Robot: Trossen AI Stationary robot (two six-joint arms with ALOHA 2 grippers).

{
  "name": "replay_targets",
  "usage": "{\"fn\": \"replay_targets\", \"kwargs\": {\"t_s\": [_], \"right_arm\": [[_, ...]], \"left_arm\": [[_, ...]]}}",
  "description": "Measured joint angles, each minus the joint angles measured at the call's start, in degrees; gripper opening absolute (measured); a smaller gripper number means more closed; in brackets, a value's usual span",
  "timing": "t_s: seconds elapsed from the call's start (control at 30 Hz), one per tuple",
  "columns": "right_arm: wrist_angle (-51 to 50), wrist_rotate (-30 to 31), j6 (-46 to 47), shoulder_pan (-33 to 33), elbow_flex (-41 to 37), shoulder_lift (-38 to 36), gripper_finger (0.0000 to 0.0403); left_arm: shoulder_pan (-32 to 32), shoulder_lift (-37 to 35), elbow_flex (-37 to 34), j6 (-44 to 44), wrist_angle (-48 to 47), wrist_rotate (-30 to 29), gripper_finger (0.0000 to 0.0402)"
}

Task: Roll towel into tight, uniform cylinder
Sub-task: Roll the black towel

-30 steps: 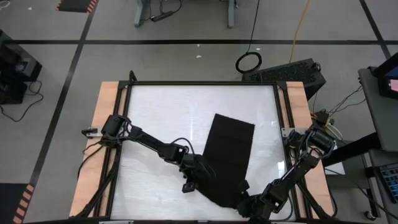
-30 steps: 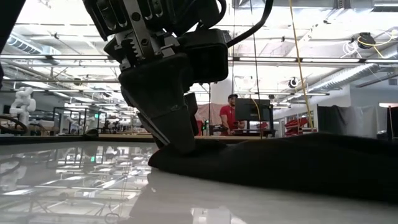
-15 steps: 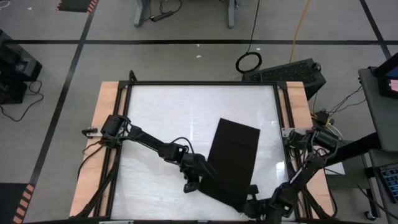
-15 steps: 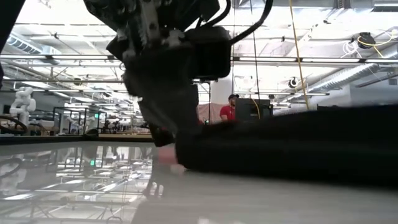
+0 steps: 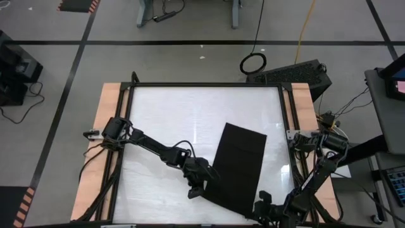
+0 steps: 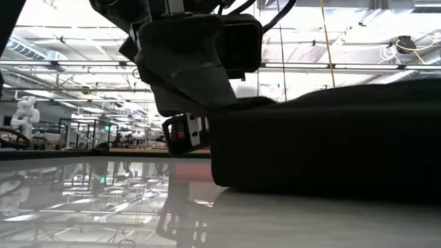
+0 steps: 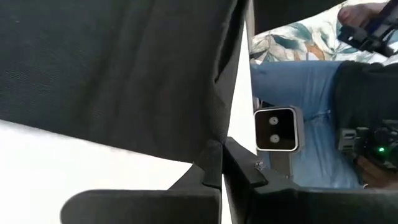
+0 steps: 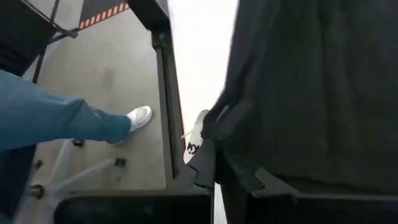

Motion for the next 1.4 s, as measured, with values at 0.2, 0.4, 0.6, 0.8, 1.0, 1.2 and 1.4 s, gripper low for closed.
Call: {"fn": "replay_targets", "kwargs": {"t_s": [0.2, 0.4, 0.6, 0.8, 1.0, 1.2, 1.4], "right_arm": [[5.3, -1.3, 9.2, -1.2, -3.5, 0.0, 0.0000], [16.3, 0.4, 15.7, -1.3, -8.2, -0.1, 0.0000], [21.9, 1.1, 21.9, -1.4, -11.8, -0.3, 0.0000], [22.7, 1.0, 23.0, -1.4, -12.5, -0.4, 0.0000], [22.4, 0.1, 23.7, -1.4, -12.6, -0.3, 0.0000], [22.4, -0.7, 24.7, -1.4, -12.6, -0.3, 0.0000], [22.7, -1.1, 25.0, -1.4, -12.7, -0.2, 0.0000]], "left_arm": [[0.0, 0.0, 0.0, -1.5, 0.3, -0.4, 0.0002], [0.0, 0.0, 0.0, -2.9, 0.2, -4.1, 0.0023], [0.0, 0.0, -0.1, -2.9, -0.3, -7.8, 0.0071], [0.1, 0.0, -0.1, -0.5, -0.5, -7.9, 0.0120], [0.1, -0.6, -0.1, 2.9, -3.3, -4.4, 0.0158], [0.1, -4.9, -0.1, 10.7, -11.0, -8.3, 0.0169], [-1.1, -10.0, -0.1, 20.7, -11.5, -13.5, 0.0169]]}}
